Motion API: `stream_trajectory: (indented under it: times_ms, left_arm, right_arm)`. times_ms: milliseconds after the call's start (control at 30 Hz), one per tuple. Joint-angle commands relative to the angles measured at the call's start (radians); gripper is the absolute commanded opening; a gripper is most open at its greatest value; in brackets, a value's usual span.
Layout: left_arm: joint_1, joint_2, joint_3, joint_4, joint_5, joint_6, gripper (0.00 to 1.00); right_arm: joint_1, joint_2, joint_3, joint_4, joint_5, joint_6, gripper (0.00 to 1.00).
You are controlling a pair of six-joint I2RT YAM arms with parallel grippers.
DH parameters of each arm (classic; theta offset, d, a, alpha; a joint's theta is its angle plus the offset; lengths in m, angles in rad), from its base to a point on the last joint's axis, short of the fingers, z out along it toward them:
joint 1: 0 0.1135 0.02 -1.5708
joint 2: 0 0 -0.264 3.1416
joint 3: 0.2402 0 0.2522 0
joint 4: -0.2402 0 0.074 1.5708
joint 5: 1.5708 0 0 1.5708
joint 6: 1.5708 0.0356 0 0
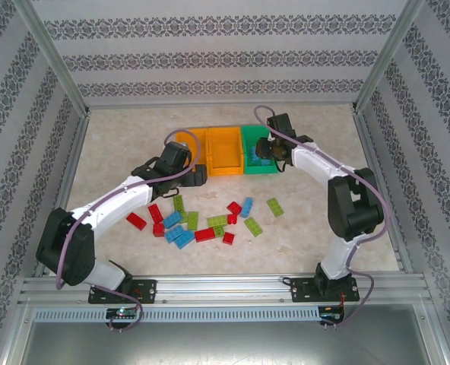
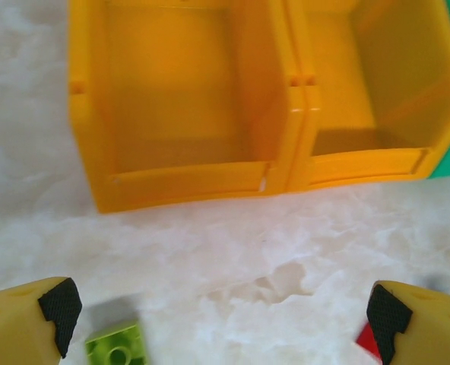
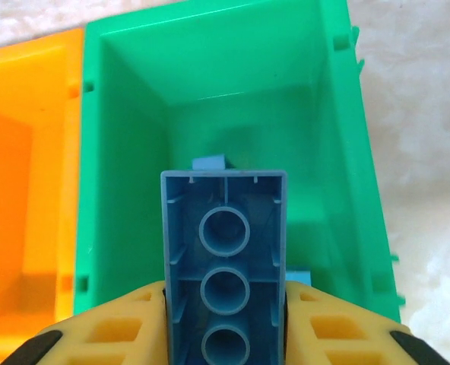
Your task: Sort the legos into containers by color
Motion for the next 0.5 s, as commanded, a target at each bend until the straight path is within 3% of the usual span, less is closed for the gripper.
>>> stream_trajectory:
  times_ms: [0, 333, 467]
  left_arm:
    - [0.016, -0.018, -0.012, -0.098, -0.079, -0.024, 1.0]
    - [0.024, -0.012, -0.06, -0.174, -0.054, -0.083, 0.98]
    - [0.024, -0.029, -0.099, -0.148, 0.011, -0.025, 0.93]
  right_arm:
    - [-0.011, 0.062, 0.074, -0.065, 0.009, -0.008, 0.35]
    - [-0.01, 0.138, 0.145, -0.102, 0.014, -0.004, 0.51]
    - [-0.01, 0.12, 0.128, -0.09, 0.001, 0.006, 0.58]
